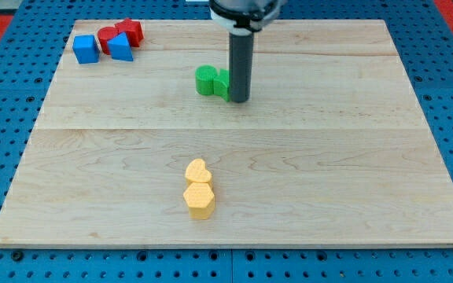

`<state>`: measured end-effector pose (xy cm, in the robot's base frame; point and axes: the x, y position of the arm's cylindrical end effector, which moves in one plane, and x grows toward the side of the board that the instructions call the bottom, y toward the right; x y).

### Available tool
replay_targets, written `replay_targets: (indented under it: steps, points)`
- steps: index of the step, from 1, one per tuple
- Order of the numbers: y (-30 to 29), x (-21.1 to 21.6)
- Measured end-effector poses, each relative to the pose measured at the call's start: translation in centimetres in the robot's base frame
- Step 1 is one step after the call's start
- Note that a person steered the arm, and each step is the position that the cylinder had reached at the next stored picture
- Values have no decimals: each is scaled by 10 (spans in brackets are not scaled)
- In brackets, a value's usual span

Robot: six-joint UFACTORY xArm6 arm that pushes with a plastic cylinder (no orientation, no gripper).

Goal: Push the yellow hexagon to the bottom right of the blue cube

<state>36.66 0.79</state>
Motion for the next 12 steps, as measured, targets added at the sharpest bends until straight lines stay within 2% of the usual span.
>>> replay_targets:
  steps: [2, 3, 4, 6, 7, 8, 11, 12]
  points:
    - [-80, -63]
    - [-112, -78]
    - [-31, -5]
    - [1, 217]
    - [3, 251]
    - [-47, 216]
    - [-88, 132]
    - [-149, 85]
